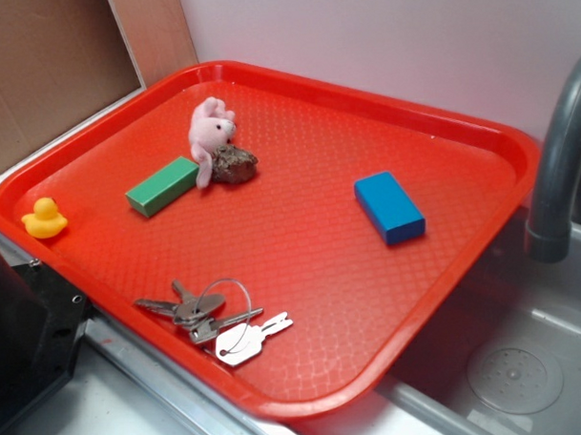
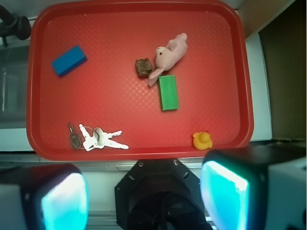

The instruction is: Grab the blue block.

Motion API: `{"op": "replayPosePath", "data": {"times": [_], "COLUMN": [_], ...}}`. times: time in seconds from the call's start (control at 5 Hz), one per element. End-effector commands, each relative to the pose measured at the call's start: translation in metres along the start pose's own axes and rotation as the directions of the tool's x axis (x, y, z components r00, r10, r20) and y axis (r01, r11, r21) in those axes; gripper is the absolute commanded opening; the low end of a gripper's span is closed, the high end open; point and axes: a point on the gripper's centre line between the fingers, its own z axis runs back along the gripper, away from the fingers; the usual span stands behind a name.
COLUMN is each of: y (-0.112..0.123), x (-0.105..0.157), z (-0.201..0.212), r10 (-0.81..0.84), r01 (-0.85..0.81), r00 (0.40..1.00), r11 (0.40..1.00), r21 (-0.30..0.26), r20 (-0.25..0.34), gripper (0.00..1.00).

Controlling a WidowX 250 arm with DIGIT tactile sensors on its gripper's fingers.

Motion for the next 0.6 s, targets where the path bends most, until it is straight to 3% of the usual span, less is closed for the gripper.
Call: {"op": "replayPosePath", "data": {"times": [0.0, 0.2, 0.4], "y": [0.000, -0.030, -0.059], "x": [0.000, 0.025, 0.051], "z": [0.000, -0.044, -0.066], "r10": [0.000, 0.098, 0.268], "r01": [0.000, -0.094, -0.268], "r00": [1.000, 0.993, 0.963], "r11": [1.000, 0.994, 0.963], "r21": [0.000, 0.051, 0.016], "r20": [0.000, -0.065, -0.004], "gripper": [1.00, 1.00, 1.00]}}
